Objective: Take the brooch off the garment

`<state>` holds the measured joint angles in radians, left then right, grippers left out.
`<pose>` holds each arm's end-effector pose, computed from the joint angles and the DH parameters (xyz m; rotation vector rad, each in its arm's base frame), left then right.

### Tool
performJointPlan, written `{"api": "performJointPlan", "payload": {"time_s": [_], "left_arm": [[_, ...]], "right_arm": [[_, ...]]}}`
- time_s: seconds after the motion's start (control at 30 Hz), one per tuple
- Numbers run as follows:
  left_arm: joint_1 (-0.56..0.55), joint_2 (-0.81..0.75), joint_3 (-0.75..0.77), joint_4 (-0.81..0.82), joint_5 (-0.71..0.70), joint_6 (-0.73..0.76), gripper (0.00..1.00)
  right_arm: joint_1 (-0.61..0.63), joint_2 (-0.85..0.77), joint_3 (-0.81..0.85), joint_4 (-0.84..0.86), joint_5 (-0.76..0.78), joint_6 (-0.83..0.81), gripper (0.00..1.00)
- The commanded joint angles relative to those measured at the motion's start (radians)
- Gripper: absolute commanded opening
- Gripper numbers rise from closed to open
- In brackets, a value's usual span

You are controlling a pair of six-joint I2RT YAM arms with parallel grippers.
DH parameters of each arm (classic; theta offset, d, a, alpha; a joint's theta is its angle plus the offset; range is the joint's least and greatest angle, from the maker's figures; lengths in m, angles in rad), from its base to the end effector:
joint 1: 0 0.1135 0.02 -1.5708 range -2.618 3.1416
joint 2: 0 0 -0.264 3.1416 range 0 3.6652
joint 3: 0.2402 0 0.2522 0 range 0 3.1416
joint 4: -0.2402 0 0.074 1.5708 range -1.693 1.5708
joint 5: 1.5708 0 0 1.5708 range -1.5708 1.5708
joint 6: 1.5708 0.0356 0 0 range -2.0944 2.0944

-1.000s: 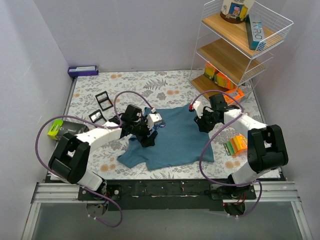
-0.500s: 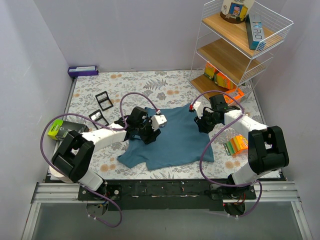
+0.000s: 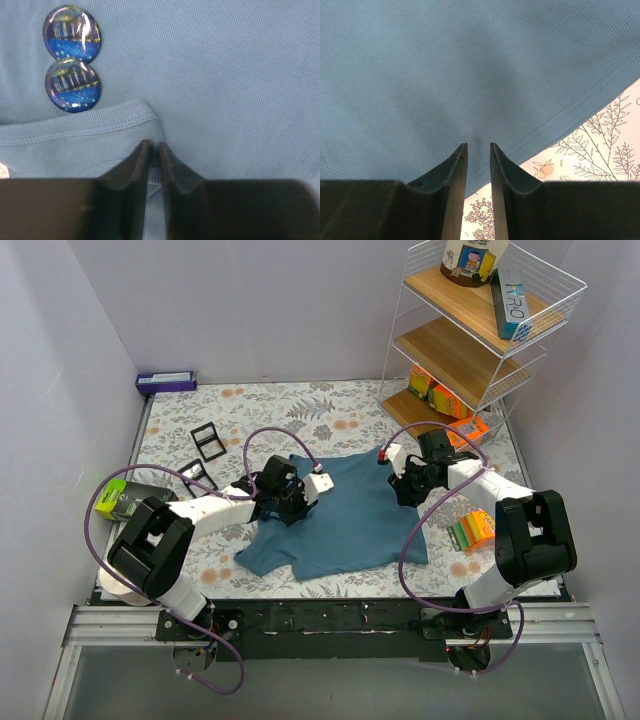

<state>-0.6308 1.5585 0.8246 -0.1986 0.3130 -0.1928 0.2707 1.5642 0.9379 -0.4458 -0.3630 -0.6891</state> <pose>0.2383 -0.1876 0.1713 0.6938 2.4963 -0.7164 0.2888 0.0933 0.1883 -1.2899 2.2188 0.3246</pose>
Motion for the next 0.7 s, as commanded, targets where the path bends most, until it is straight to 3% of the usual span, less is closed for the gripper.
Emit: {"api": "performJointPlan", "payload": {"time_s": [0.0,0.27,0.47,0.57,0.67], "left_arm": [[-0.003,0.0,0.005,0.002,0.003,0.021,0.03],[0.032,-0.026,0.065,-0.039,-0.011,0.007,0.0],[0.17,-0.052,0.172,-0.123,0.006,-0.043,0.0],[0.238,-0.058,0.173,-0.156,-0.067,0.015,0.0],[0.318,-0.071,0.139,-0.062,-0.133,0.105,0.0]], "right_arm": [[0.005,0.011,0.022,-0.001,-0.011,-0.012,0.32],[0.007,0.025,0.053,-0.019,-0.011,-0.02,0.31],[0.007,0.037,0.084,-0.039,-0.008,-0.044,0.31],[0.007,0.042,0.087,-0.039,-0.008,-0.041,0.31],[0.009,0.046,0.078,-0.045,-0.03,-0.017,0.31]]}}
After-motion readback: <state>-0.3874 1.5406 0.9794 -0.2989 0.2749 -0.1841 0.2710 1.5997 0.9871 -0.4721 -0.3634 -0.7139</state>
